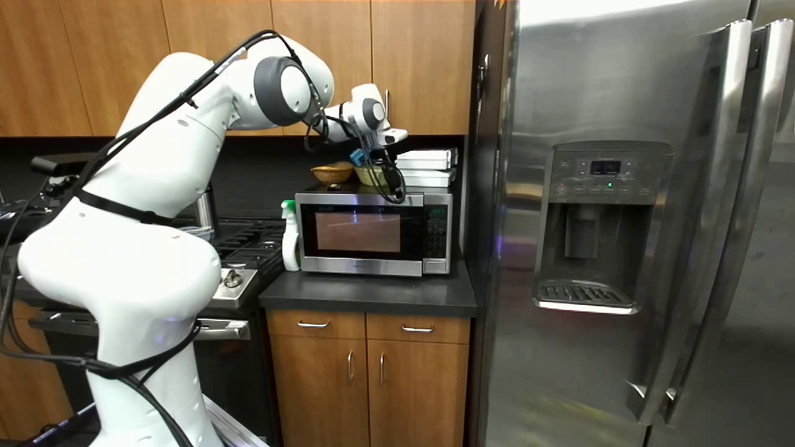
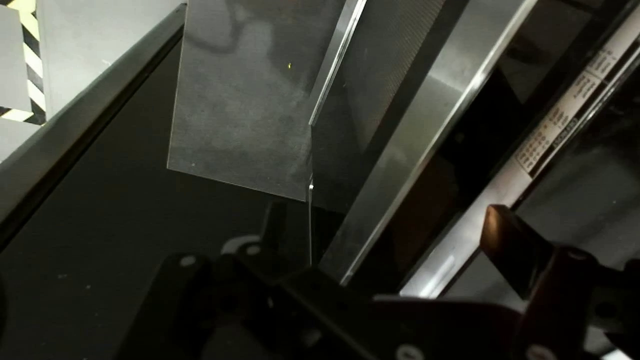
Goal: Open the microwave door.
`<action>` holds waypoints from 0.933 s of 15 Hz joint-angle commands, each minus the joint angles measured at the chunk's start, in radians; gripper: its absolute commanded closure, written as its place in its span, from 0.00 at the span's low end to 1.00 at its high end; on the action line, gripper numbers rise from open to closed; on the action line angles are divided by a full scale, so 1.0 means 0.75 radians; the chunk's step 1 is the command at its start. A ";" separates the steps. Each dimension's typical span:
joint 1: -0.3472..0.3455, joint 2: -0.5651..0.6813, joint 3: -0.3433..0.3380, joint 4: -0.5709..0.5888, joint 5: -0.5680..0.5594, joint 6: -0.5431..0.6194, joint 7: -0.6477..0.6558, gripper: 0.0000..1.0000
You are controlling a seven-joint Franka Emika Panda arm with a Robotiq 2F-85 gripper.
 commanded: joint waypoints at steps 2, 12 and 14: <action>0.027 0.035 -0.029 0.054 -0.040 -0.048 0.088 0.00; 0.041 0.045 -0.040 0.015 -0.108 -0.111 0.190 0.00; 0.039 0.008 -0.039 -0.026 -0.111 -0.101 0.194 0.00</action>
